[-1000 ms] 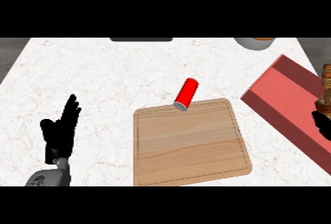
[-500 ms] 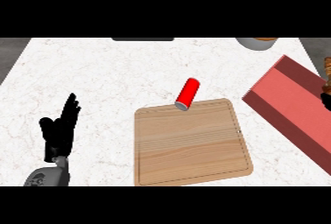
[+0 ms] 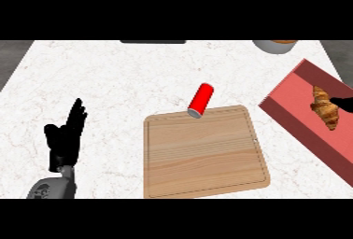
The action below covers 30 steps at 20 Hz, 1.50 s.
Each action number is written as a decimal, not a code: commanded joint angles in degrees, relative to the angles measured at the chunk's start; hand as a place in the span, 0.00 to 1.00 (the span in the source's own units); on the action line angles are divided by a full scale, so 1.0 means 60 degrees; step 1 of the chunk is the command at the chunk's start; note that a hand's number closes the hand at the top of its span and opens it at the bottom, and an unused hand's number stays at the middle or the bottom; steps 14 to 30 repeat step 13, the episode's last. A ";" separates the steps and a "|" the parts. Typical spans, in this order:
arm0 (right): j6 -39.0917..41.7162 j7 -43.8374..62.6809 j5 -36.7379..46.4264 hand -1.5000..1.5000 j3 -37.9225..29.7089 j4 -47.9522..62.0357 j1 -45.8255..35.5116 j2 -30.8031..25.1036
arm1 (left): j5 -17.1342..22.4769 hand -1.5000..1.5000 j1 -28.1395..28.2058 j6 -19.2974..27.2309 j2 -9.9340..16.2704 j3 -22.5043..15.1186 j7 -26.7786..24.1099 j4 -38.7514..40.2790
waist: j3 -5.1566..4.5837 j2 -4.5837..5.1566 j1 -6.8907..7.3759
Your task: Pick the croissant from the cutting board and place it in the cardboard box
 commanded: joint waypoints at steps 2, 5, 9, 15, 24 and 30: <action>-0.0412 -0.1866 -0.1493 0.00 -0.0997 0.1570 -0.0704 -0.0410 | 0.0061 0.50 -0.0114 0.0013 -0.0046 0.0012 0.0184 -0.0147 | 0.0006 -0.0002 -0.0002; -0.0507 -0.2800 -0.2479 0.00 -0.1275 0.0972 -0.0244 0.0284 | 0.0143 0.50 0.0219 -0.0049 0.0003 0.0174 -0.0151 0.0054 | 0.0001 -0.0032 -0.0106; 0.0200 -0.2967 -0.4178 0.00 -0.2151 0.0489 -0.0121 0.0683 | 0.0017 0.50 0.0133 0.0016 0.0159 0.0169 0.0107 -0.0161 | -0.0002 -0.0080 -0.0219; 0.0713 -0.2568 -0.5212 0.00 -0.2983 -0.0158 0.0581 0.0167 | 0.0225 0.50 -0.0132 -0.0150 0.0217 0.0338 0.0190 0.0100 | -0.0013 -0.0068 -0.0241; 0.0713 -0.2568 -0.5212 0.00 -0.2983 -0.0158 0.0581 0.0167 | 0.0225 0.50 -0.0132 -0.0150 0.0217 0.0338 0.0190 0.0100 | -0.0013 -0.0068 -0.0241; 0.0713 -0.2568 -0.5212 0.00 -0.2983 -0.0158 0.0581 0.0167 | 0.0225 0.50 -0.0132 -0.0150 0.0217 0.0338 0.0190 0.0100 | -0.0013 -0.0068 -0.0241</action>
